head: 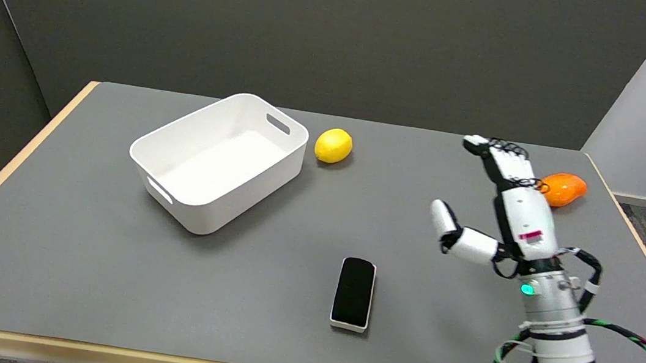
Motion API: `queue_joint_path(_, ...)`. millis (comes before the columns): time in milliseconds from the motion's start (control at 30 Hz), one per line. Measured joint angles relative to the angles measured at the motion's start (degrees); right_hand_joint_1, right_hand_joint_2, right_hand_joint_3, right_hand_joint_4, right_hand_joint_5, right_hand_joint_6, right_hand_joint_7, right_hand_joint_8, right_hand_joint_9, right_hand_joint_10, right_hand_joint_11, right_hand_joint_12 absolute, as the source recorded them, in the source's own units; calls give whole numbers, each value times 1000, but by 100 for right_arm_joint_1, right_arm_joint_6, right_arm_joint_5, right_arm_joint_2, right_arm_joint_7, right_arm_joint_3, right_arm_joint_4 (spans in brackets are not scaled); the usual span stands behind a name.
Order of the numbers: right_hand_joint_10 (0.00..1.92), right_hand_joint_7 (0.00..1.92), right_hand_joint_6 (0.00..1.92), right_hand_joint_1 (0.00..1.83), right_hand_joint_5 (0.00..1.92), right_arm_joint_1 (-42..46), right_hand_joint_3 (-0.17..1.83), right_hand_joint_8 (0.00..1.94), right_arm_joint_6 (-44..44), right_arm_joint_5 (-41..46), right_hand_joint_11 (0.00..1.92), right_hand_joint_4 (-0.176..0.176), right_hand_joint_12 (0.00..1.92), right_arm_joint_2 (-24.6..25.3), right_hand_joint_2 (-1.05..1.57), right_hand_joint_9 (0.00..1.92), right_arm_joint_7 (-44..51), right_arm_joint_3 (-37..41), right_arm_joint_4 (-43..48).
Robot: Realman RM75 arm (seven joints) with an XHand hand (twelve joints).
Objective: Pick up the chalkboard eraser.
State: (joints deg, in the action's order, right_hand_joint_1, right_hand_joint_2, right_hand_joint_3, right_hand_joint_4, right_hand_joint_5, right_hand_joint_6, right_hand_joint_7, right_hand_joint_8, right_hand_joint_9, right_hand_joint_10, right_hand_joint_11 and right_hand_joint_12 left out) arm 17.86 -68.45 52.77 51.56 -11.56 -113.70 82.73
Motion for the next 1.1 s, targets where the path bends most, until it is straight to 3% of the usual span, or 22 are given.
queue_joint_path(333,714,187,416,488,134,-341,937,407,768,198,-1,-41,1063,28,562,95,1035,-299,605)
queue_joint_path(533,686,195,349,531,137,-439,862,334,983,90,-1,-42,1032,-228,589,62,975,-367,753)
queue_joint_path(667,687,155,413,506,117,-418,940,404,1008,-52,-1,-46,1041,-417,555,45,638,-372,784)
queue_joint_path(833,392,48,298,526,45,-214,909,222,1059,-260,-1,-58,929,-633,521,-1,246,-314,801)
queue_joint_path(900,167,50,51,660,77,-114,937,1,1110,-338,-1,-75,755,-691,543,13,130,-292,803)
queue_joint_path(967,165,4,131,524,21,-16,878,95,1183,-419,-1,-69,818,-734,530,0,33,-278,799)
queue_joint_path(1100,130,-1,99,491,20,166,878,95,1375,-637,-1,-62,795,-772,515,-1,-128,-262,739)
